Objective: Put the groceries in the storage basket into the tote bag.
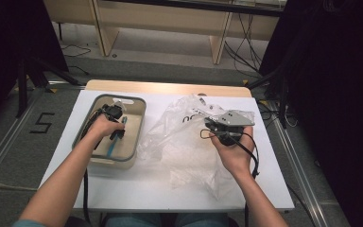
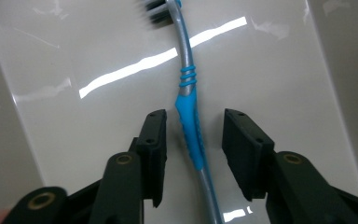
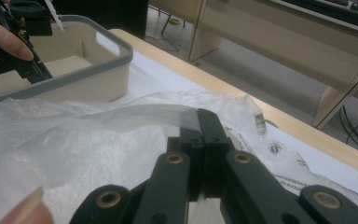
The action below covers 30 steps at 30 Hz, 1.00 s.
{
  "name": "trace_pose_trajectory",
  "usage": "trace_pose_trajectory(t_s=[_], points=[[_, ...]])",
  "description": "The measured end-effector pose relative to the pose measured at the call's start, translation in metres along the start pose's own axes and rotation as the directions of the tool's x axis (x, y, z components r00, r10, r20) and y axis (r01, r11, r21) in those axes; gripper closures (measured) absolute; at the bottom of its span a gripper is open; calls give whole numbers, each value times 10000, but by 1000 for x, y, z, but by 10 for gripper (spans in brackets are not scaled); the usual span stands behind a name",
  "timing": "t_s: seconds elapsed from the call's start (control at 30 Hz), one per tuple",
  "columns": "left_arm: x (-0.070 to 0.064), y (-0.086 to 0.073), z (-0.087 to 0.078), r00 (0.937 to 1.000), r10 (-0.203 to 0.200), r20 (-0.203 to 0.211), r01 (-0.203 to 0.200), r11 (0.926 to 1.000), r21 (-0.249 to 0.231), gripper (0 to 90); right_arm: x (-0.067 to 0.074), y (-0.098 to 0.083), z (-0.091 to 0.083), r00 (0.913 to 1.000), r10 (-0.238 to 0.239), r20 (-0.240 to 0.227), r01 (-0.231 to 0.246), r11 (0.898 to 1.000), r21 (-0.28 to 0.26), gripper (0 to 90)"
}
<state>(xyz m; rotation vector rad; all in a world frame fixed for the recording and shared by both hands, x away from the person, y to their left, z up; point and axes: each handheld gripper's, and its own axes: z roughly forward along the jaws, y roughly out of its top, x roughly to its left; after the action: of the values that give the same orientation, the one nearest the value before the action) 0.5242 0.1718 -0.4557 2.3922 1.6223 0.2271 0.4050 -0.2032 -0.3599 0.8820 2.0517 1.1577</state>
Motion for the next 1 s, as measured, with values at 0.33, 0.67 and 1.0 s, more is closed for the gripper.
trace_pose_trajectory(t_s=[0.33, 0.67, 1.0], points=[[-3, 4, 0, 9991, -388, -161, 393, 9986, 348, 728, 0, 0, 0, 10000, 19, -10, -19, 10000, -3, 900], [-5, 7, 1, 9933, -1013, -548, 1045, 9929, 574, 799, -1, -1, -1, 10000, 65, -8, -65, 10000, -6, 900], [-10, 11, 1, 9856, -1389, -965, 1461, 9867, 717, 811, -1, -2, 0, 10000, 68, -13, -68, 10000, 0, 900]])
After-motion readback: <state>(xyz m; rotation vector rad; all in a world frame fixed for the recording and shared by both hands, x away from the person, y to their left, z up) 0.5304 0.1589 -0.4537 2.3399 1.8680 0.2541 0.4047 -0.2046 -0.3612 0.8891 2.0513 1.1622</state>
